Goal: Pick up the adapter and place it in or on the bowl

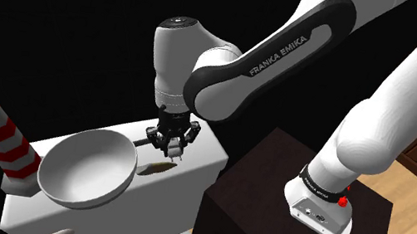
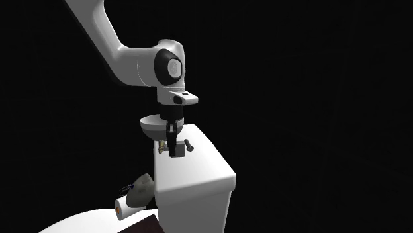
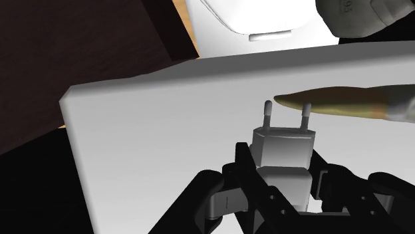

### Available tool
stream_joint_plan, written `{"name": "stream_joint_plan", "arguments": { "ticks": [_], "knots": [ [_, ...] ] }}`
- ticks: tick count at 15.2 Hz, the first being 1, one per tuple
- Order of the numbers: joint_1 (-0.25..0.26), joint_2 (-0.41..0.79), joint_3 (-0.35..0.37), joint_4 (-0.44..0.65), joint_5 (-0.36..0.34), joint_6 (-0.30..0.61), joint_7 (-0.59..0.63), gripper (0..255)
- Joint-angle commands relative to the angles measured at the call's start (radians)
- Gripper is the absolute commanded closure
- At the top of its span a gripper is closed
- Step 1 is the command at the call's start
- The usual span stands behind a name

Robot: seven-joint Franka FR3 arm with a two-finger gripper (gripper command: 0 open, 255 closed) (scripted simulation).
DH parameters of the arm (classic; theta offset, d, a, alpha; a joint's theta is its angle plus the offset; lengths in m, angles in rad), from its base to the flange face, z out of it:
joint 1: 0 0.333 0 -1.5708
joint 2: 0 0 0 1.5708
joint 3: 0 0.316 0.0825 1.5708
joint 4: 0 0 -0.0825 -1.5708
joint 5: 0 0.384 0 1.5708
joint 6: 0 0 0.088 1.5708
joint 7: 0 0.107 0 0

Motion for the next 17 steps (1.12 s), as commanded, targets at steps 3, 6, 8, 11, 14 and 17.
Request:
{"name": "stream_joint_plan", "arguments": {
  "ticks": [3, 6, 8, 11, 14, 17],
  "knots": [
    [0.002, -0.024, -0.003, 0.010, 0.016, -0.030, -0.012, 255],
    [0.005, -0.058, -0.010, 0.026, 0.037, -0.075, -0.027, 255],
    [0.007, -0.079, -0.015, 0.037, 0.048, -0.105, -0.035, 255],
    [0.009, -0.108, -0.022, 0.057, 0.062, -0.150, -0.046, 255],
    [0.012, -0.134, -0.031, 0.078, 0.073, -0.195, -0.055, 255],
    [0.013, -0.157, -0.039, 0.101, 0.081, -0.239, -0.062, 255]
  ]
}}
